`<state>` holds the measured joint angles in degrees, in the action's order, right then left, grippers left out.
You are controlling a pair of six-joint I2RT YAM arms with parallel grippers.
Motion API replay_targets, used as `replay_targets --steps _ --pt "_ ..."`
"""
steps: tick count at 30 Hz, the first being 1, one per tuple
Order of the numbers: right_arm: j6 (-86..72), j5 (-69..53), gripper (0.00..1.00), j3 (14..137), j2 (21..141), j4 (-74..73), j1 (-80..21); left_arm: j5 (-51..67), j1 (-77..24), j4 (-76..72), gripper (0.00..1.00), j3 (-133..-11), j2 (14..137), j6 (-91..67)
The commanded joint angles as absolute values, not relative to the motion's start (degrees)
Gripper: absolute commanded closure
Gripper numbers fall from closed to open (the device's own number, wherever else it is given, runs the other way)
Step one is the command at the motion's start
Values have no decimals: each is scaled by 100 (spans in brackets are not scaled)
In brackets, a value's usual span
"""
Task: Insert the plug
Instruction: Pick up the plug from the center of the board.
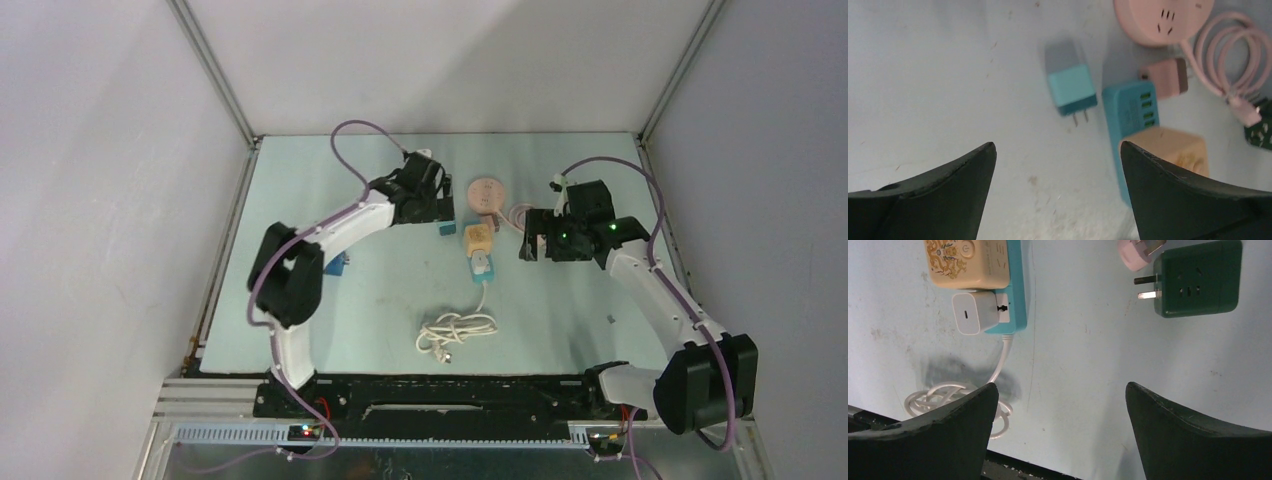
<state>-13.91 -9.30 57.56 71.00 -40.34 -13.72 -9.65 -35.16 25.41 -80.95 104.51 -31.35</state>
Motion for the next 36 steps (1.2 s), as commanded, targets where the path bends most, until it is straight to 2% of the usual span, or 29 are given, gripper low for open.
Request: replay_targets --steps 1,9,23,28,31,36 --pt "-1337 -1220 1 5677 7135 -3785 -1347 -857 -3440 3523 3 -9476 11409 -3700" --pt "-1195 -1236 1 5634 7128 -3813 -1309 -441 -3300 3747 8 -10623 12574 -4287" --pt "-1158 -1336 1 5634 7093 -3814 -1248 -709 -3338 4105 31 -11269 13587 -4220" --pt "-1186 -1405 1 5634 7066 -3830 -1250 -711 -3383 3745 50 -10590 13101 -4027" --pt "-1192 -1414 1 5634 7044 -3862 -1248 -798 -3400 3471 54 -9962 12580 -3819" --pt "-1211 -1542 1 5634 6988 -3903 -1253 -937 -3544 3130 54 -8946 11606 -2828"
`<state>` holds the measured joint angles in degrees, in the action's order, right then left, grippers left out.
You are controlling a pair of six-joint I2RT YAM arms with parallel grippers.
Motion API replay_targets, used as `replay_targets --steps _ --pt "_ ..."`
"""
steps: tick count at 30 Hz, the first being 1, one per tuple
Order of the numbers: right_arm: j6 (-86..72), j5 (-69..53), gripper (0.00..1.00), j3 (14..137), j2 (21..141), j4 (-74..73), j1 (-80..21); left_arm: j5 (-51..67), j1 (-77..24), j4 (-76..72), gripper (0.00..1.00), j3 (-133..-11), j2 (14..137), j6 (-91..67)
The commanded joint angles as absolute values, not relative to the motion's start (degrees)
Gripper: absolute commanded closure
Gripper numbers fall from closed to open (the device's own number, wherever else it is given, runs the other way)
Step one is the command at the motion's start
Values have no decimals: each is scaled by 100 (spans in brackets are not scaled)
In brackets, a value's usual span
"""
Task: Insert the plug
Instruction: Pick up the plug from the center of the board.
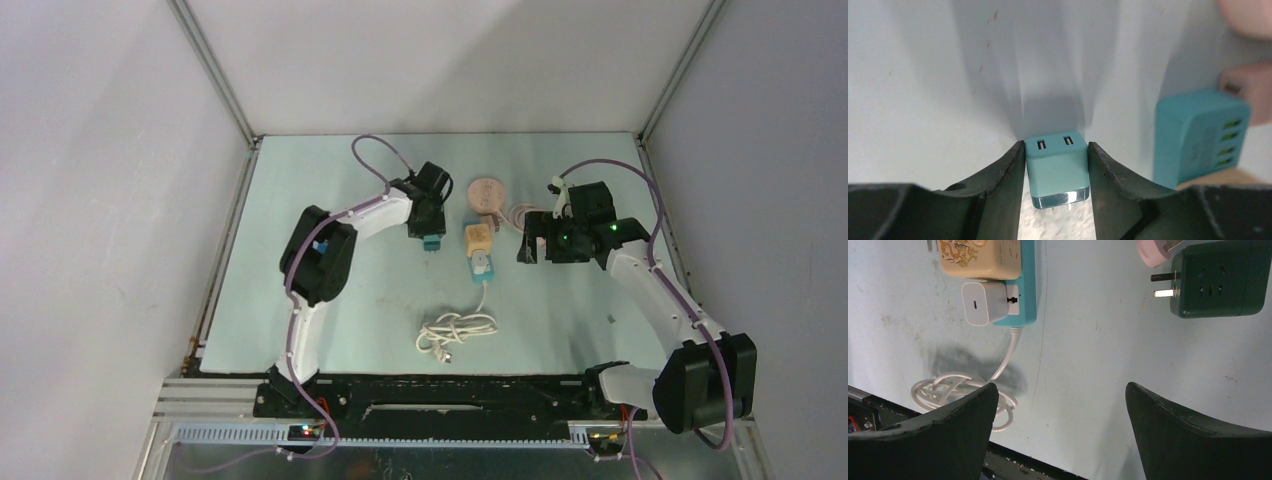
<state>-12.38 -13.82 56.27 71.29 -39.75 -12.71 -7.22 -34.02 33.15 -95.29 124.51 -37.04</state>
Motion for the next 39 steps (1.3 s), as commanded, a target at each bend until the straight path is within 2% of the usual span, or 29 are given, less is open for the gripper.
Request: replay_targets --steps 1,7,12,15,17,30,36,39 --pt "-1218 -1553 1 5629 6982 -3917 -1253 -989 -3587 3105 53 -8705 11409 -2601" --pt "-1229 -1581 1 5634 6946 -3984 -1249 -835 -3844 2874 49 -7086 10205 -1903" --pt "-1248 -1610 1 5634 6902 -3986 -1265 -1211 -4184 2894 23 -6346 9618 -1813" --pt "-1267 -1617 1 5629 6893 -3982 -1273 -1472 -4344 2967 12 -6232 9595 -1789" --pt "-1282 -1615 1 5634 6876 -3990 -1299 -1598 -4408 2988 10 -6214 9631 -1886" --pt "-1312 -1530 1 5634 6873 -4029 -1490 -1485 -4363 3458 20 -6980 10612 -3968" --pt "-1297 -1530 1 5634 6857 -4059 -1496 -1550 -4287 3473 30 -6886 10616 -4349" --pt "-1297 -1550 1 5632 6877 -4048 -1497 -1561 -4260 3411 44 -6801 10464 -4145"
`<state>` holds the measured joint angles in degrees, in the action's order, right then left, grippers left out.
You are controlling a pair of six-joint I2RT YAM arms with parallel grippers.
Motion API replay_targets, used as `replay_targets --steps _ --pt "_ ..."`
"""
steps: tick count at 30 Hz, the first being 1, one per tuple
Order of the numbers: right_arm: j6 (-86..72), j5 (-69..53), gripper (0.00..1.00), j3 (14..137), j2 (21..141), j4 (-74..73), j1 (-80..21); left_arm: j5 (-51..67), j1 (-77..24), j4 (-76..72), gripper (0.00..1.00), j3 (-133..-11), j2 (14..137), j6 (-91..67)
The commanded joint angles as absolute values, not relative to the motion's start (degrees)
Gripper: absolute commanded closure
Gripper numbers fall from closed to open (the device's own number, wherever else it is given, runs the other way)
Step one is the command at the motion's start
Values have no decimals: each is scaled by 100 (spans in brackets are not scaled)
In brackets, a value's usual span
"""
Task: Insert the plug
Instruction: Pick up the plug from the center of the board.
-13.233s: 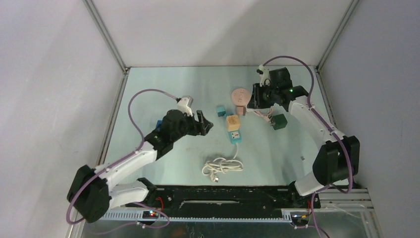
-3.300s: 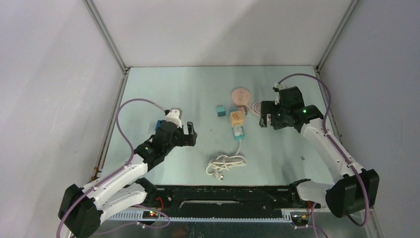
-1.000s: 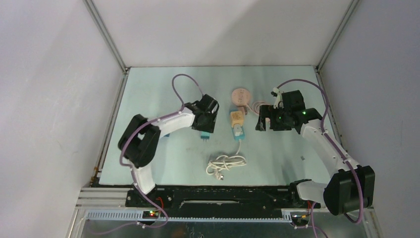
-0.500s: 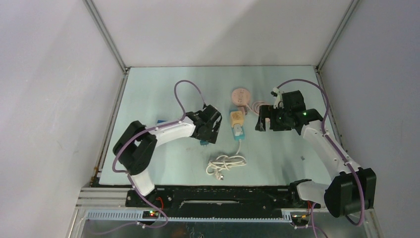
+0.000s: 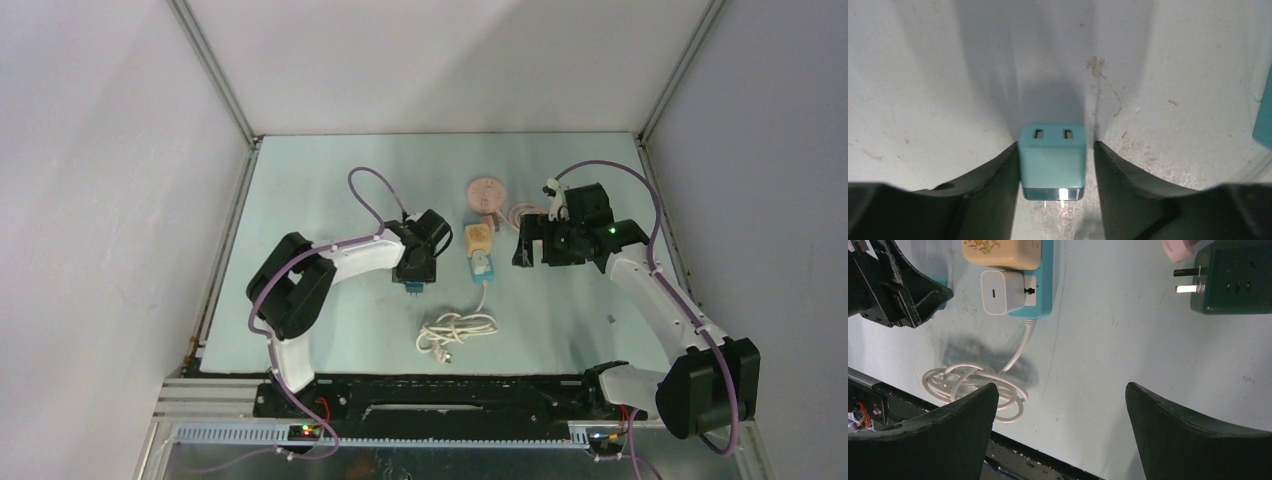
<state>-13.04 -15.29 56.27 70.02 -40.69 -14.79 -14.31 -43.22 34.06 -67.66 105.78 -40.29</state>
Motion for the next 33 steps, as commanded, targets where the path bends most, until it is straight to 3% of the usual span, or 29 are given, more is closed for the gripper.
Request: replay_targets --steps 1,6,14,16,25,33 --pt "-1302 -1602 1 5634 6886 -4033 -1498 -1584 -4267 3418 49 -6787 10400 -4014" --pt "-1377 -1874 1 5634 6913 -3907 -1499 -1821 -4333 3386 82 -6788 9980 -2961" --pt "-1489 -2365 1 5634 6893 -3786 -1501 -2138 -4479 2839 92 -6151 8130 -1768" --pt "-1502 -2514 1 5633 6871 -3766 -1498 -1885 -4497 2457 99 -5839 7536 -1580" --pt "-1710 -3553 1 5634 6808 -3503 -1629 279 -4509 -632 100 -3798 5614 -601" --pt "-2317 -4402 1 5634 6899 -2878 -2039 1209 -4845 -1755 100 -3298 5652 601"
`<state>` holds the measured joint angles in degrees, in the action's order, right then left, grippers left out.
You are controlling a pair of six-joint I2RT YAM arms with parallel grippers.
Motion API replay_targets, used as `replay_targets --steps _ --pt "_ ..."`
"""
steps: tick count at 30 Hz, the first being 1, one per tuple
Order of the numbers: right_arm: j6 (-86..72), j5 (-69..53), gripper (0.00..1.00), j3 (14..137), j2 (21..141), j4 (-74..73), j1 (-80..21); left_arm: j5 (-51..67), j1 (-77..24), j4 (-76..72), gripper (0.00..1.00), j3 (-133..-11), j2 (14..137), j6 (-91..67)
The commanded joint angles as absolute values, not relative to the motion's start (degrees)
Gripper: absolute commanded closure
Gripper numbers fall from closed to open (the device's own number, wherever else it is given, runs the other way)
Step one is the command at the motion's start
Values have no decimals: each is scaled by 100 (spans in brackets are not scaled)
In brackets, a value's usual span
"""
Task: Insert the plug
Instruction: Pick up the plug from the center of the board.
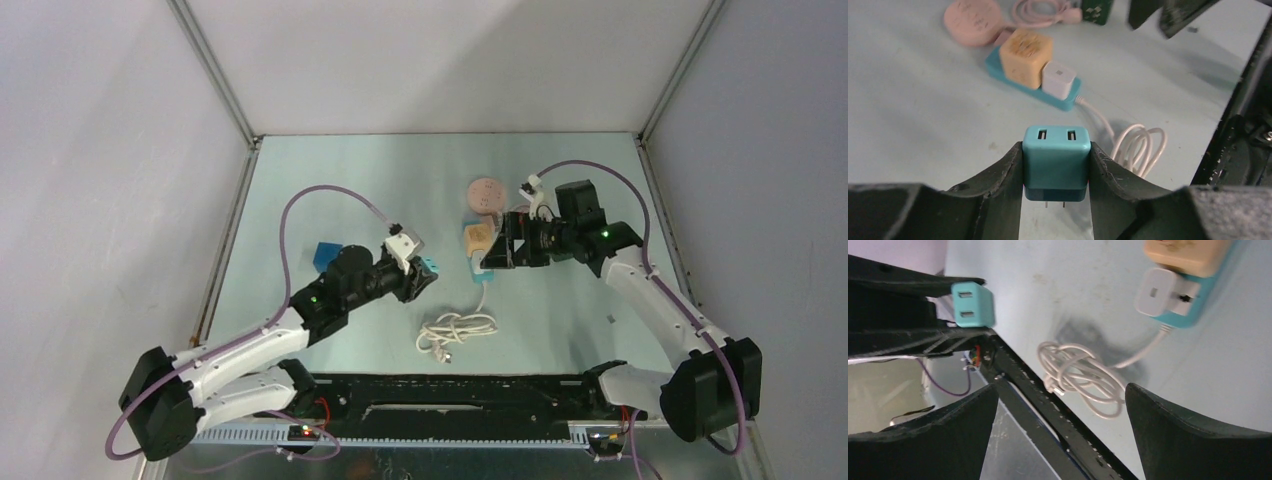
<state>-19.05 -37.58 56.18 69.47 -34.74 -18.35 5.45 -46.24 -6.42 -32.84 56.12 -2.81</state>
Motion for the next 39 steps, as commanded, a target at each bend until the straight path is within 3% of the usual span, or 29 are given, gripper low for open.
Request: replay_targets --steps 1,10,15,23,27,31,32,35,36,37,39 --pt "-2395 -4482 1 5634 6926 -2788 -2103 1217 -4916 -1830 100 -3304 5720 705" --pt "-2973 -4795 6 5636 7292 -2001 -2681 1143 -5583 -2065 100 -3513 6211 1653" --pt "-3140 -4794 23 5636 7607 -1856 -2915 796 -5729 -1715 100 -3792 6394 1708" --pt "-3110 -4406 33 5643 7883 -1998 -3184 578 -5782 -1514 100 -3953 6460 1738" --pt "-3129 -4587 57 5724 7993 -2001 -3234 473 -5783 -1477 100 -3978 6502 1765" --pt "-3051 -4534 96 5779 7928 -2139 -3241 303 -5783 -1392 99 -4003 6512 1793" --pt "-3012 -4503 100 5783 7892 -2155 -3234 171 -5783 -1378 92 -4023 6517 1759" --pt "-2844 -4400 100 5783 7768 -2287 -3106 -173 -5783 -1321 42 -4108 6543 1418" --pt "-2757 -4339 100 5781 7732 -2373 -3038 -219 -5783 -1363 13 -4094 6527 1355" --pt "-2646 -4247 100 5779 7679 -2491 -2978 -213 -5783 -1388 1 -4088 6501 1287" --pt "-2381 -4024 100 5783 7546 -2752 -2801 -276 -5779 -1314 0 -4095 6465 1039"
